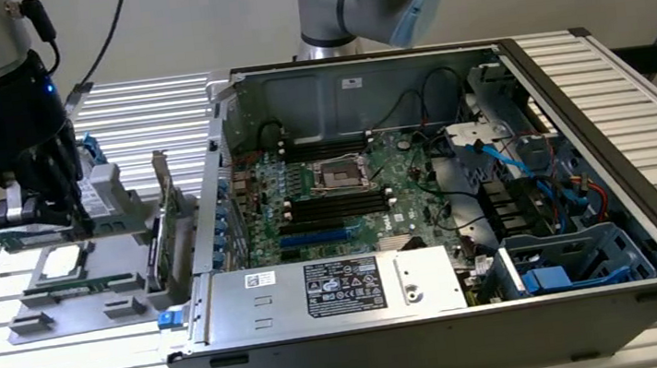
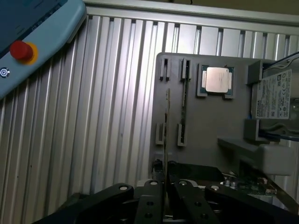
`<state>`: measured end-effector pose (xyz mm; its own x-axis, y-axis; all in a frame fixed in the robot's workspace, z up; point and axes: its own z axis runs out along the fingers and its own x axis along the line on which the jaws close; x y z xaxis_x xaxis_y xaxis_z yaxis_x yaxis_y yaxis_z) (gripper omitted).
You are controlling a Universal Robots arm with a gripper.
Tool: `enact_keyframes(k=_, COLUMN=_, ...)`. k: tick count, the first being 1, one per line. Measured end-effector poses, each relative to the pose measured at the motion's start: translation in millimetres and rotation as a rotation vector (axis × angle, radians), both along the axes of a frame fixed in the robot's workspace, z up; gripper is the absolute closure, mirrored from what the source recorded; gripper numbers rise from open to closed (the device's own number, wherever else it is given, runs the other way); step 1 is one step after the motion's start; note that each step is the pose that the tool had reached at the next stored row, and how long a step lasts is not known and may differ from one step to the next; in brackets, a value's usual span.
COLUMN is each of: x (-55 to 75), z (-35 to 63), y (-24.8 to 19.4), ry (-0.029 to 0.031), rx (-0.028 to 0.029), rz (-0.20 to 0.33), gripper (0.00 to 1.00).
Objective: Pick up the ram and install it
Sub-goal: 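Pick up the ram and move it above insertion slot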
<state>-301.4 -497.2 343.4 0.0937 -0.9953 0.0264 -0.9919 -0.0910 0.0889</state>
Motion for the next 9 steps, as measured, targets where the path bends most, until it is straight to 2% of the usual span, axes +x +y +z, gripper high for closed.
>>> enact_keyframes(k=9, x=12.7, z=11.2, y=19.7, ry=-0.0007, rx=-0.0001, rz=0.000, gripper=0.86)
